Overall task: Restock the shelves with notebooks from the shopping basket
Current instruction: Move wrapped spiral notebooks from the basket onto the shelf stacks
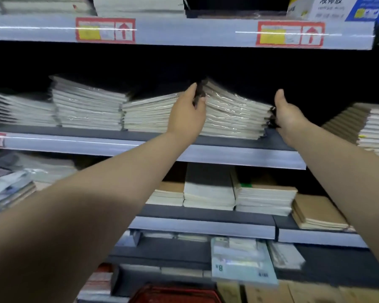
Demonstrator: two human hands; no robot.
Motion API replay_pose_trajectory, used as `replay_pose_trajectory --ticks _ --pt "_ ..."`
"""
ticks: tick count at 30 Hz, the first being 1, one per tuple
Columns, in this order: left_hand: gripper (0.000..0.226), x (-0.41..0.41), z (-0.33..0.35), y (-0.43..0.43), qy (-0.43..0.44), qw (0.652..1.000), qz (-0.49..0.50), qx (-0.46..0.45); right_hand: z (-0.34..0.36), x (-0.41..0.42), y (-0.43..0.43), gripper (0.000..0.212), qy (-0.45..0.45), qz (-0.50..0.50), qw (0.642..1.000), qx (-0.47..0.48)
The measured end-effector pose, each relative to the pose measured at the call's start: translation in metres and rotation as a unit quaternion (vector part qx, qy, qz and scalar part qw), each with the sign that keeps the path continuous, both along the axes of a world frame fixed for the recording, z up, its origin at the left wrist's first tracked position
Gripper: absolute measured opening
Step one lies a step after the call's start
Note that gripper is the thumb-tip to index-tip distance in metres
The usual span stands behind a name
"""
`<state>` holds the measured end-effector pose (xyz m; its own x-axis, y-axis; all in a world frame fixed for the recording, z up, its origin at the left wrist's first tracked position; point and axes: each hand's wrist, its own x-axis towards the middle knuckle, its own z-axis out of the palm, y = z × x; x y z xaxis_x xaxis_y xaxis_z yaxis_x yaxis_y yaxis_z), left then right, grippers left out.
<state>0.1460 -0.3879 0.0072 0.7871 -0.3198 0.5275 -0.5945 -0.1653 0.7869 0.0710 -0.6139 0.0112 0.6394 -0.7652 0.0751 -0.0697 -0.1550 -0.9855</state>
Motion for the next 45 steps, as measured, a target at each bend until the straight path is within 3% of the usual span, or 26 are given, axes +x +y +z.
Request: replay_pose_trajectory --ticks 6,11,17,25,28,33,45 --pt "0.042 -0.023 -0.028 0.034 0.078 0.996 -0.046 -0.028 -0.018 -0.022 0.036 0.085 -0.006 -0.034 0.999 0.015" --pt "0.022 -0.038 -0.050 0.058 0.178 0.981 -0.068 -0.022 -0.029 -0.039 0.057 0.081 0.014 -0.097 0.995 0.003" --pt "0.037 -0.051 -0.079 0.080 0.231 0.969 -0.080 -0.029 -0.045 -0.067 0.083 0.073 -0.006 -0.129 0.991 0.022" --pt "0.032 -0.088 -0.121 0.098 0.317 0.944 -0.078 -0.047 -0.076 -0.098 0.119 0.072 -0.015 -0.057 0.996 0.062" --pt "0.031 -0.109 -0.147 0.107 0.330 0.942 -0.065 -0.022 -0.094 -0.115 0.133 0.059 -0.015 -0.058 0.997 0.058" --pt "0.051 -0.147 -0.198 0.128 0.375 0.926 -0.035 0.028 -0.139 -0.148 0.153 0.064 0.046 -0.040 0.995 0.083" --pt "0.065 -0.159 -0.265 0.168 0.484 0.871 -0.028 0.079 -0.239 -0.168 0.209 0.070 0.173 0.020 0.975 0.141"
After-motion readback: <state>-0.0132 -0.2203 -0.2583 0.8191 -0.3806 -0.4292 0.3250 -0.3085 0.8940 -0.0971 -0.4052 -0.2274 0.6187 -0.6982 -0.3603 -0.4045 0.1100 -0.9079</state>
